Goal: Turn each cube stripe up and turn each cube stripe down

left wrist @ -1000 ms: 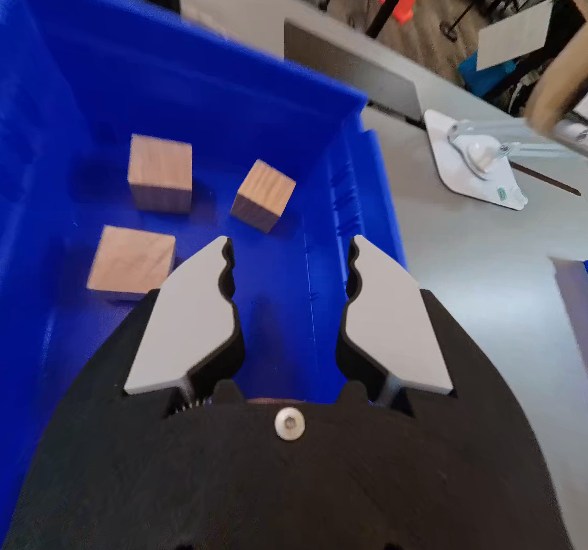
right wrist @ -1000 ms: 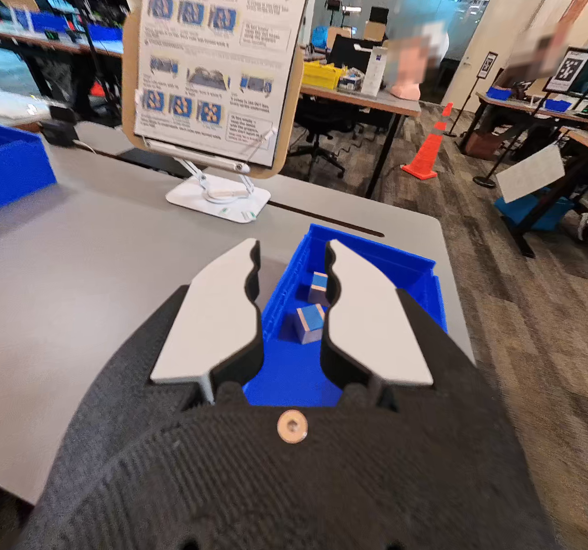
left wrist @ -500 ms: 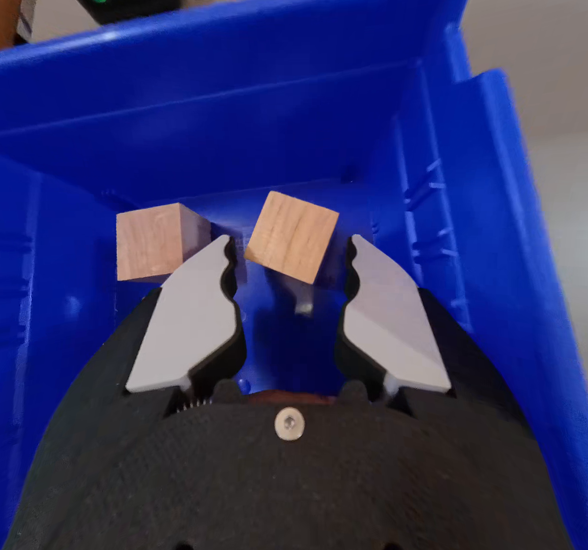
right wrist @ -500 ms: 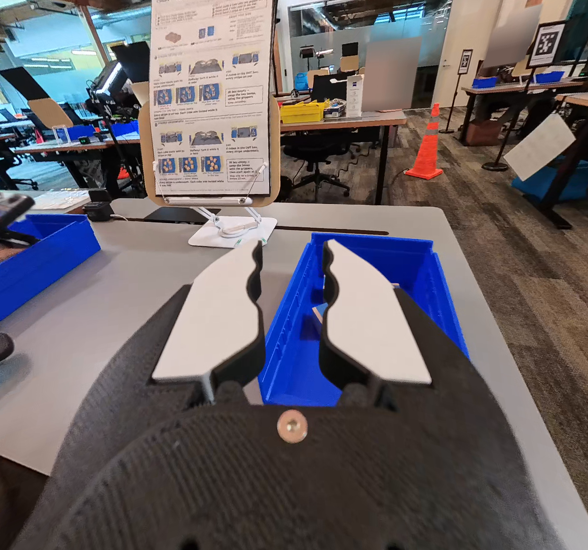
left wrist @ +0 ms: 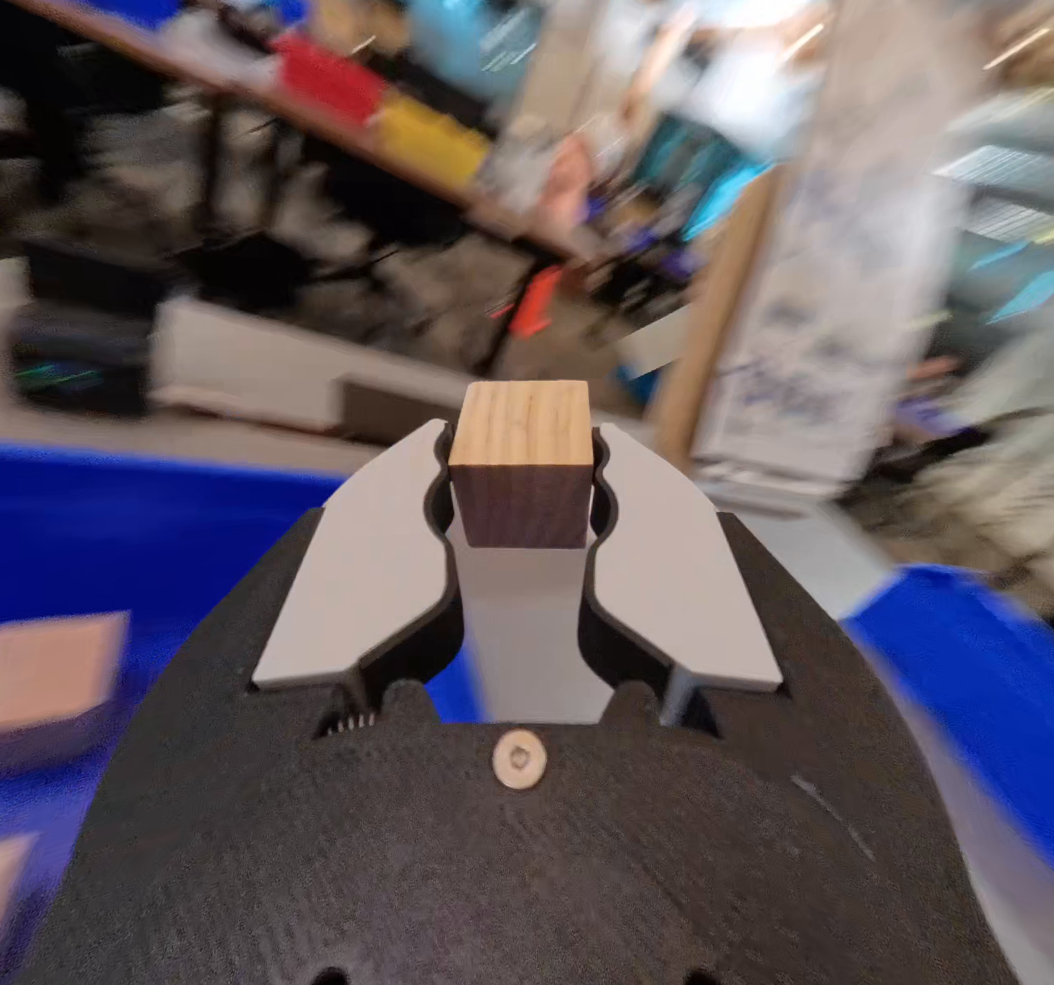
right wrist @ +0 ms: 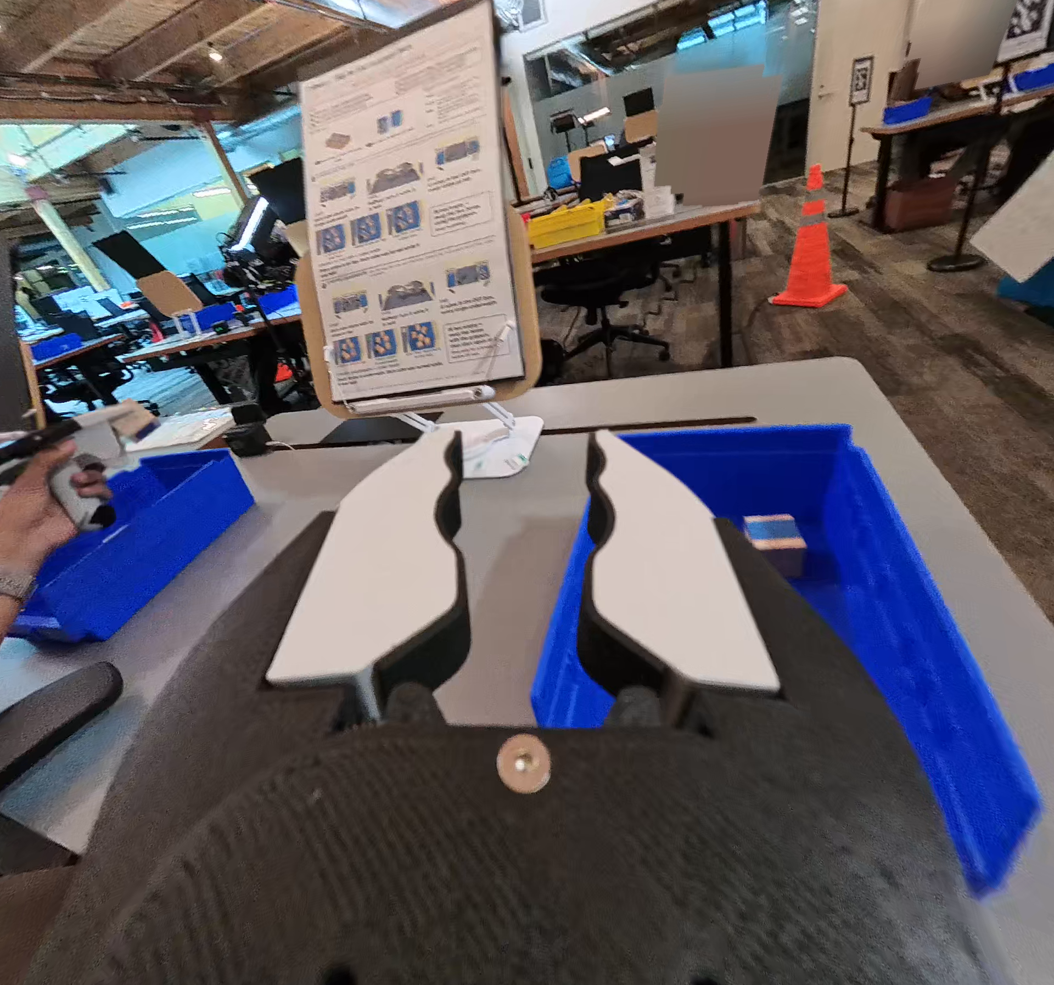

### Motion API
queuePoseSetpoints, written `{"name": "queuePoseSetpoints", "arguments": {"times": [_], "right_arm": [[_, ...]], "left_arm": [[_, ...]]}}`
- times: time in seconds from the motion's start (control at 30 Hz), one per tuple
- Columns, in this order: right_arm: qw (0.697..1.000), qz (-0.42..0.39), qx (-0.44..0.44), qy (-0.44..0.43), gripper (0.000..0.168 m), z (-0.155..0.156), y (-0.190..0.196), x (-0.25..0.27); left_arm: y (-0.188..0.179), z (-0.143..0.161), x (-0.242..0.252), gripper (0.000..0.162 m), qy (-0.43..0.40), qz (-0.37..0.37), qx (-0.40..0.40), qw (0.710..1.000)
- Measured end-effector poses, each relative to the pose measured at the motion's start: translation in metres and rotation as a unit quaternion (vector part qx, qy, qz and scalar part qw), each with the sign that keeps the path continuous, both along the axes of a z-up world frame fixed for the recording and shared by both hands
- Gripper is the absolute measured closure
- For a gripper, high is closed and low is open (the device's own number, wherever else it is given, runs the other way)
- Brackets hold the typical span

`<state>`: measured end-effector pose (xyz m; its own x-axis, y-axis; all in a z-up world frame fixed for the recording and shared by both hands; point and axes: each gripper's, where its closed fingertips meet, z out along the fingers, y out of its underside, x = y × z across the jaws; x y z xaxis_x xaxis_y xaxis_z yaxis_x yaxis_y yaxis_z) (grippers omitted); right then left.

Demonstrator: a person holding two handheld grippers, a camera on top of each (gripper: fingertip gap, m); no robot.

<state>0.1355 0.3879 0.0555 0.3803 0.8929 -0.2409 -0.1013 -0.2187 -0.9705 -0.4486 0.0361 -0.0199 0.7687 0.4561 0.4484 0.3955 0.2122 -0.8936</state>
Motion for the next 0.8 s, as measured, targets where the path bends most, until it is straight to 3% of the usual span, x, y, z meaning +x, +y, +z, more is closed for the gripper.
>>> {"name": "queuePoseSetpoints", "arguments": {"times": [0.07, 0.13, 0.23, 0.33, 0.43, 0.53, 0.63, 0.7, 0.8], "right_arm": [[1.0, 0.015, 0.019, 0.012, 0.121, 0.008, -0.012, -0.018], [0.998, 0.032, 0.041, 0.021, 0.118, 0.014, -0.029, -0.04], [0.994, 0.069, 0.078, 0.03, 0.114, 0.018, -0.064, -0.078], [0.986, 0.113, 0.115, 0.034, 0.107, 0.015, -0.109, -0.117], [0.973, 0.126, 0.192, 0.022, 0.099, 0.008, -0.153, -0.148], [0.94, 0.073, 0.332, 0.002, 0.105, 0.0, -0.182, -0.163], [0.897, 0.042, 0.439, -0.002, 0.112, -0.006, -0.209, -0.169], [0.883, 0.033, 0.468, 0.012, 0.121, -0.008, -0.22, -0.171], [0.891, 0.053, 0.451, -0.01, 0.116, -0.022, -0.223, -0.179]], "left_arm": [[0.006, 0.047, 0.035, 0.117, -0.004, -0.089, 0.143, 0.986], [0.007, 0.086, 0.07, 0.118, -0.02, -0.173, 0.253, 0.952], [0.016, 0.124, 0.128, 0.117, -0.038, -0.284, 0.346, 0.894], [0.035, 0.145, 0.193, 0.118, -0.07, -0.392, 0.393, 0.829], [0.063, 0.145, 0.248, 0.117, -0.154, -0.453, 0.415, 0.774], [0.103, 0.118, 0.292, 0.117, -0.242, -0.442, 0.385, 0.773], [0.127, 0.096, 0.339, 0.117, -0.315, -0.48, 0.352, 0.74], [0.136, 0.085, 0.361, 0.117, -0.334, -0.486, 0.329, 0.738], [0.142, 0.079, 0.38, 0.117, -0.336, -0.487, 0.309, 0.745]]}}
